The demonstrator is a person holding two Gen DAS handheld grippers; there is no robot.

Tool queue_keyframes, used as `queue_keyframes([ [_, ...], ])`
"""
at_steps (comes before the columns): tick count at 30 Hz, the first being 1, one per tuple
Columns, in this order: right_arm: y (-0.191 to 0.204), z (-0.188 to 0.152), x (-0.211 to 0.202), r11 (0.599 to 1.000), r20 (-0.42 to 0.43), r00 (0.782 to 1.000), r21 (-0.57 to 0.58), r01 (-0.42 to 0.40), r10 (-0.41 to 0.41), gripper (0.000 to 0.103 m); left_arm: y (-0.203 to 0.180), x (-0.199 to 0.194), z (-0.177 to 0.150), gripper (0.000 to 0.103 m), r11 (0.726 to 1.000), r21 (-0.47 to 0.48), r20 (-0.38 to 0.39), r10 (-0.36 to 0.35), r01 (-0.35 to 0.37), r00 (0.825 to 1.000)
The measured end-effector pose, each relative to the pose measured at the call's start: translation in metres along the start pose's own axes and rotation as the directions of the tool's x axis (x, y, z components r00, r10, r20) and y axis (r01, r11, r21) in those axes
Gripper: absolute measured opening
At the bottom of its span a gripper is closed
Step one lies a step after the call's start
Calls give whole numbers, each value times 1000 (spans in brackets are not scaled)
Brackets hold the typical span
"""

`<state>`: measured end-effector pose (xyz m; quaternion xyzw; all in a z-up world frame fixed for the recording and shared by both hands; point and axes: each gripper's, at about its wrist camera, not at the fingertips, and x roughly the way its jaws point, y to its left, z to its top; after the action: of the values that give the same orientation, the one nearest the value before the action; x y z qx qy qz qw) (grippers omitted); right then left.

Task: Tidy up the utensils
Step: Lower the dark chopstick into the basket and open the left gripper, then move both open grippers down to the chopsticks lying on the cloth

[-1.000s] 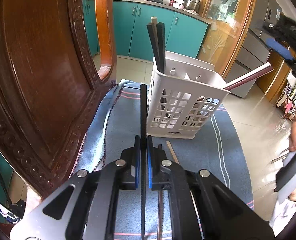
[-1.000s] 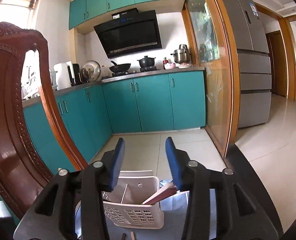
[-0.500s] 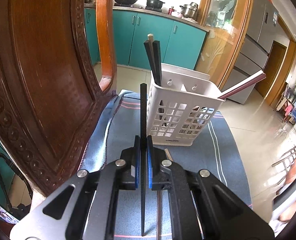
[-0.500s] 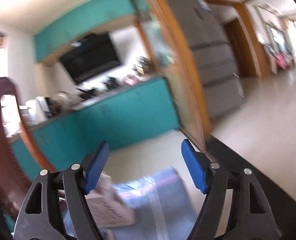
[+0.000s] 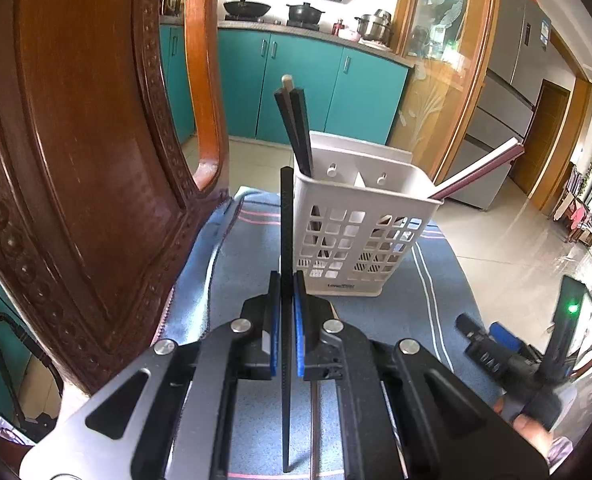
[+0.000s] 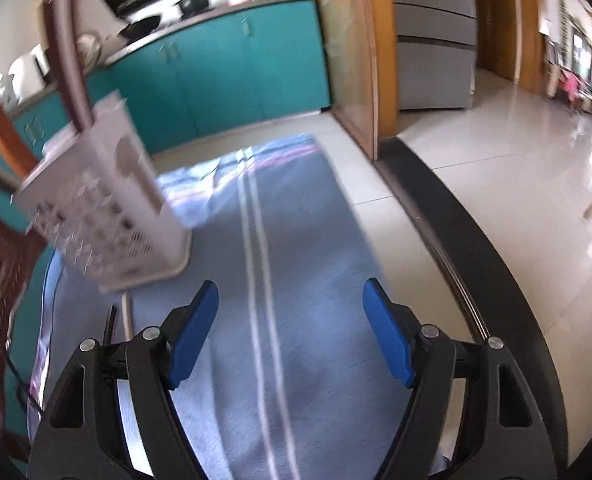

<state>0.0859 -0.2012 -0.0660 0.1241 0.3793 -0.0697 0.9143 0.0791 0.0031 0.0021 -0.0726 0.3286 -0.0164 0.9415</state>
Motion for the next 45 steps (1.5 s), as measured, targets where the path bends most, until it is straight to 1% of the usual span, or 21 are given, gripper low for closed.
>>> queue_keyframes([
  [4,9,-7,7,1000,-38,999,-16,-10,10,73,2,-12,2,7,1000,12,41,-8,7,999],
  [8,6,-5,10,1000,-67,998,1,-8,8,73,8,-29,16,7,996,-21,68,-83,85,994],
  [10,7,-5,14,1000,-79,997,15,-8,10,73,13,-41,32,7,990,-35,101,-131,135,986],
  [13,12,-4,20,999,-94,995,43,-24,28,73,25,-62,65,7,978,-64,178,-185,199,967],
  [14,15,-4,20,998,-95,995,44,-33,37,73,30,-70,81,7,973,-76,215,-196,216,957],
  [16,24,-4,19,999,-90,995,21,-44,46,73,36,-79,99,7,968,-93,259,-203,233,944],
  [18,32,-7,18,999,-88,995,-18,-43,41,73,42,-88,118,7,959,-115,325,-211,260,922],
  [19,33,-8,18,999,-90,995,-26,-41,39,73,45,-92,127,7,955,-129,366,-203,266,908],
  [22,34,-10,21,999,-106,993,-20,-49,46,73,49,-93,141,7,946,-165,438,-182,278,880],
  [23,34,-10,22,999,-110,993,-19,-51,49,73,48,-90,145,7,948,-172,466,-162,269,870],
  [24,35,-11,22,998,-113,992,-22,-53,50,73,45,-86,146,7,953,-174,485,-138,250,864],
  [25,35,-11,22,998,-113,992,-27,-54,50,73,40,-76,146,7,961,-171,488,-108,216,866],
  [26,36,-11,22,998,-113,992,-33,-55,51,73,37,-66,146,7,966,-166,472,-100,200,876],
  [29,38,-13,23,997,-112,992,-54,-57,50,73,26,-26,139,7,970,-167,382,-103,178,918],
  [32,36,-14,23,997,-118,992,-56,-58,51,73,14,1,129,7,982,-143,320,-69,120,945],
  [33,34,-14,23,997,-120,991,-52,-60,54,73,10,7,126,7,986,-130,306,-59,103,950],
  [37,33,-15,22,996,-122,991,-55,-66,59,73,-3,15,111,7,994,-87,283,-33,60,958],
  [39,35,-16,22,995,-125,990,-64,-75,66,73,-4,19,106,12,995,-86,264,-32,57,964],
  [41,38,-17,22,993,-124,989,-76,-91,81,73,-3,16,100,22,995,-91,255,-23,48,967],
  [42,41,-18,20,991,-117,989,-89,-104,93,73,-2,14,96,24,994,-95,252,-23,49,967],
  [45,50,-21,14,982,-86,990,-140,-125,114,73,5,6,83,35,991,-111,245,-47,76,968],
])
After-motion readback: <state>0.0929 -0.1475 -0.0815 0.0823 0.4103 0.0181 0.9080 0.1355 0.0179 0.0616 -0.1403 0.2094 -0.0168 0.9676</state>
